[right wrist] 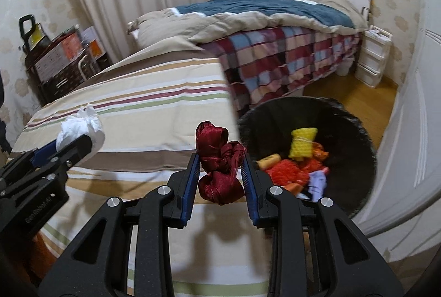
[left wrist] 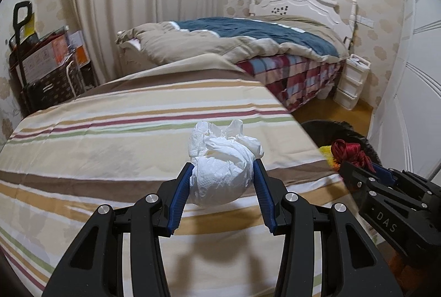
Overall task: Collect trash
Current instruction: 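Carry the tissue and ribbon over the black bin and open both tools to drop them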
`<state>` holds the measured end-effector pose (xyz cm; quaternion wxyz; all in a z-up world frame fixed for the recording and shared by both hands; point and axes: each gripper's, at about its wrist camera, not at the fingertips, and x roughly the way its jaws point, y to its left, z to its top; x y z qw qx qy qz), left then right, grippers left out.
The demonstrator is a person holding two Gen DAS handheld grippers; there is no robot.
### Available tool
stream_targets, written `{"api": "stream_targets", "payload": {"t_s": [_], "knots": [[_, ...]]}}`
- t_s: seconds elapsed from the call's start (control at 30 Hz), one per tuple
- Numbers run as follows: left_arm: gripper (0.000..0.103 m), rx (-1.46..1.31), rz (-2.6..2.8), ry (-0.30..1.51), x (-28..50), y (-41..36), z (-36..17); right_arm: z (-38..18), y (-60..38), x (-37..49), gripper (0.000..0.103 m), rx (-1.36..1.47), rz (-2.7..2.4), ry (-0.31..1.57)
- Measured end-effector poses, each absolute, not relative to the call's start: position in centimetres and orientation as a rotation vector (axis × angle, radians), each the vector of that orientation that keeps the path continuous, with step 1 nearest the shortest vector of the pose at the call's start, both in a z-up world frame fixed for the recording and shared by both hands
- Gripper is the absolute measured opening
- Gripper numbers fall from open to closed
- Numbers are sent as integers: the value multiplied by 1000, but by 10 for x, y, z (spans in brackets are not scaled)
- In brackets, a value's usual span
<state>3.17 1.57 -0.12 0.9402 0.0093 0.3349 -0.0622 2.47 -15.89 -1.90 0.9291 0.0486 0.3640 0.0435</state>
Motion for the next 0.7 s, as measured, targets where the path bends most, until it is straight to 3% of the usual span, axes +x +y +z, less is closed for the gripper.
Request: {"api": "stream_targets", "payload": {"t_s": [0.7], "knots": [[46,77,-266,666,66,-77,-2,-26,-256,48,30,176,-88,720]]}}
